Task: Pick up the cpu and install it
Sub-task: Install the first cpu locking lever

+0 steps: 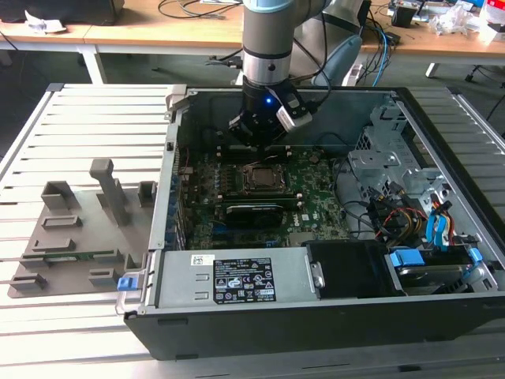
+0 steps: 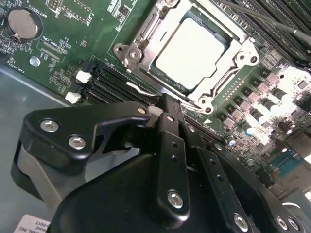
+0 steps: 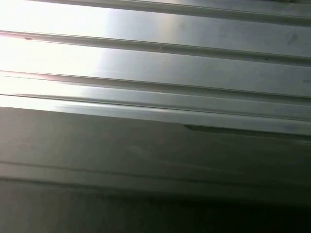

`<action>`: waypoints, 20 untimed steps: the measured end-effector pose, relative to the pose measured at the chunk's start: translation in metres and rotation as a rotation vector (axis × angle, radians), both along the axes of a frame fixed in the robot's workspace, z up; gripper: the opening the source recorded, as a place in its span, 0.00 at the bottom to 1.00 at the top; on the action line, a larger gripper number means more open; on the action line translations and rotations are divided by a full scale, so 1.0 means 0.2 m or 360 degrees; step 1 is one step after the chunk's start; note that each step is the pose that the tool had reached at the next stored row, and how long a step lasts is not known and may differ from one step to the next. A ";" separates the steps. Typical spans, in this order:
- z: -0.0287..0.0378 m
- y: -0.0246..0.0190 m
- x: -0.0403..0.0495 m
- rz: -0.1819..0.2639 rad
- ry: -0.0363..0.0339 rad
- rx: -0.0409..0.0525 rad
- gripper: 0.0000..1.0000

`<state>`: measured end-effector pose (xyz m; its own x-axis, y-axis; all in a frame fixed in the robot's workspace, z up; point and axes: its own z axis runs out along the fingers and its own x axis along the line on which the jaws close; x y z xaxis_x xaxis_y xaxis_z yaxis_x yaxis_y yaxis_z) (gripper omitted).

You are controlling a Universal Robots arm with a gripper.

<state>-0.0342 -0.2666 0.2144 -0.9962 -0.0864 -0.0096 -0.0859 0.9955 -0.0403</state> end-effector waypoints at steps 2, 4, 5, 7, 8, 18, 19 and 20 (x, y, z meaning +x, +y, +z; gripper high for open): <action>-0.004 0.000 0.007 0.0002 0.0000 0.0001 0.11; -0.007 0.000 0.012 0.0003 0.0000 0.0000 0.11; -0.010 0.000 0.019 0.0005 0.0000 0.0000 0.11; -0.021 0.000 0.044 0.0008 0.0000 0.0000 0.11; -0.024 0.000 0.053 0.0010 0.0000 0.0000 0.11; -0.058 0.000 0.091 0.0017 0.0000 -0.0001 0.11; -0.060 0.000 0.093 0.0017 0.0000 0.0000 0.11; -0.064 0.000 0.100 0.0018 -0.0001 0.0002 0.11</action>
<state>-0.0143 -0.2666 0.2016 -0.9952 -0.0977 -0.0102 -0.0973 0.9945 -0.0392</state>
